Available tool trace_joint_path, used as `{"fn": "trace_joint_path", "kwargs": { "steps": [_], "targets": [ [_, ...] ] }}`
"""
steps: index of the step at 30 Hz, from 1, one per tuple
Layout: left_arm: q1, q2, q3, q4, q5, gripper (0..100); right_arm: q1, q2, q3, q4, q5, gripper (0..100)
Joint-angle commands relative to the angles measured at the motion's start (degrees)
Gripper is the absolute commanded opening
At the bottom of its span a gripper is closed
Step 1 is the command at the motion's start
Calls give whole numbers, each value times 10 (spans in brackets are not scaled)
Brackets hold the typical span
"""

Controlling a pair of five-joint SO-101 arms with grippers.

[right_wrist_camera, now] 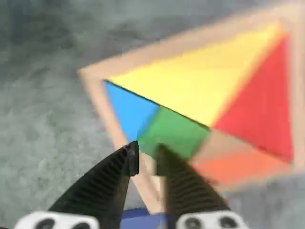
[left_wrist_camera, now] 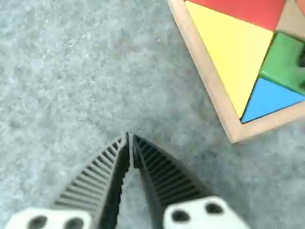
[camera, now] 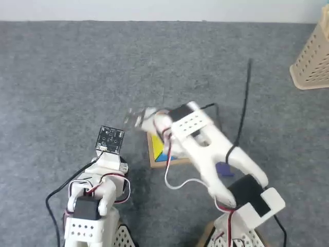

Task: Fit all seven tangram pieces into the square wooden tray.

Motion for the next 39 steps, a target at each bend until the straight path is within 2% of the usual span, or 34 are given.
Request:
{"fn": "trace_joint_path", "kwargs": {
  "steps": [1,5,11,15,21,26,32,39],
  "targets": [
    [-4,-11,-10,4,4,12,60,-48,-53,4,-99,5],
    [-4,-11,-10,4,4,12,130,-85,-52,0,-180,8],
    [-4,-11,-10,4,4,12,204,-147,-14,58,-207,8],
    [-4,-11,-10,4,4,12,205,-184,80,68,-207,8],
    [-4,-11,-10,4,4,12,209,-234,221,6,-202,9],
    [-4,-11,-10,4,4,12,205,-260,269,4,-204,24],
    [-4,-11,-10,4,4,12,205,-256,310,-32,-207,143],
    [-4,-11,-10,4,4,12,206,-221,341,-99,-230,151]
  ]
}}
